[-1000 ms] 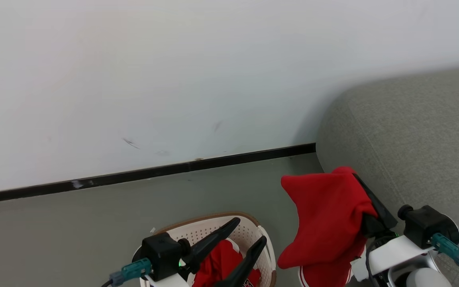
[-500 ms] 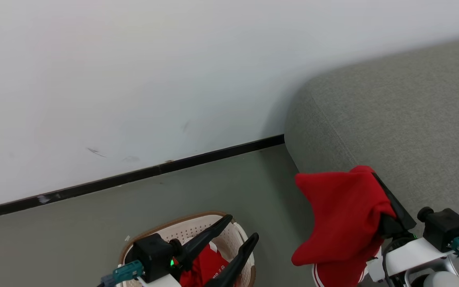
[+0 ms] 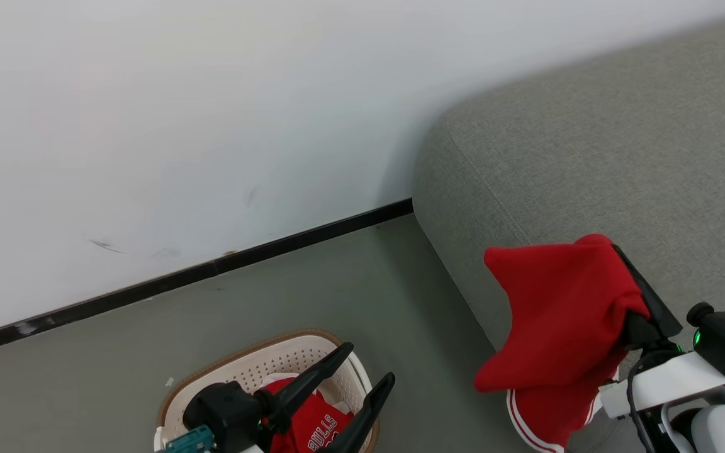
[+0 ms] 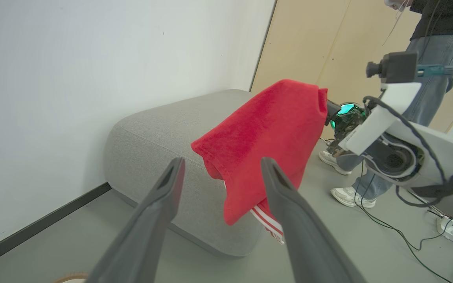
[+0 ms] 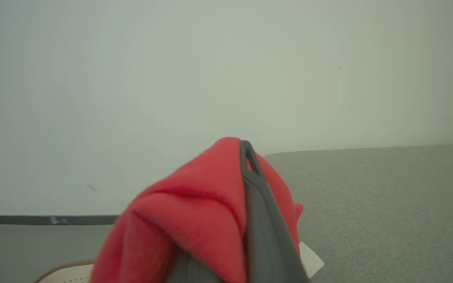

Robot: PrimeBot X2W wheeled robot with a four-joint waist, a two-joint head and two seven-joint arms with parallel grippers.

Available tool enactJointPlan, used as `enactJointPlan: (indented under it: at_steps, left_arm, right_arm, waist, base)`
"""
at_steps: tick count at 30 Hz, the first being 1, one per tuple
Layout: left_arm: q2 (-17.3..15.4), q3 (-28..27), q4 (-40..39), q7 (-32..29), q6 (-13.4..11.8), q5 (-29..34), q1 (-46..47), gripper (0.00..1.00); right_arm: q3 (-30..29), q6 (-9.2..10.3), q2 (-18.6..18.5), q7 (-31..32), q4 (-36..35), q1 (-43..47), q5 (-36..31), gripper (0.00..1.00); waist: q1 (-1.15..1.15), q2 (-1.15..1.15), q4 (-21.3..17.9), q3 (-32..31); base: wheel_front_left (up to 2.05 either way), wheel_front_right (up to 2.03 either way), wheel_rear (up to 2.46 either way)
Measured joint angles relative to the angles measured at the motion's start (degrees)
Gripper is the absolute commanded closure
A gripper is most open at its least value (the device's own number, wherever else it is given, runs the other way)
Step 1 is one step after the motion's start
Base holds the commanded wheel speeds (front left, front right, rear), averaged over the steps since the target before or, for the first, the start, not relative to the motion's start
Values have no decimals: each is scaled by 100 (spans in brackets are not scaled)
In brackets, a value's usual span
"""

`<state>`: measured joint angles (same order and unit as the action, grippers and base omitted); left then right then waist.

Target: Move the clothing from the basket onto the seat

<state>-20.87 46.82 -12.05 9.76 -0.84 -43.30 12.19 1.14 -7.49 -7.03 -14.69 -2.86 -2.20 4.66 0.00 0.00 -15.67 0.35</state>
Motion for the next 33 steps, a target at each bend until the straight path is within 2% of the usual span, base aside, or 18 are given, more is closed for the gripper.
enactJointPlan:
  at_steps: [6,12,18,23,33]
  left_arm:
    - [-74,-2,2,93,1,20,-31,0]
    - [-111,19,-22,115,15,66,-89,0]
    - [-236,94,-49,114,101,108,-119,0]
    - [-320,91,-118,114,107,116,-154,0]
    - [-504,12,-271,115,159,158,-181,0]
  right_arm:
    - [-92,0,-119,0,96,-231,138,100]
    - [-430,0,-146,9,353,-620,416,100]
    - [-623,0,-255,283,670,-1032,694,100]
    - [-1121,0,-223,506,902,-1481,1056,100]
    - [-1925,0,-331,913,1252,-2308,1318,100]
  waist:
    - [0,0,-105,94]
    - [0,0,-135,213]
    - [0,0,-96,349]
    - [0,0,-23,477]
    - [0,0,198,721]
  base:
    - [0,0,0]
    - [0,0,0]
    - [0,0,0]
    - [0,0,0]
    - [0,0,0]
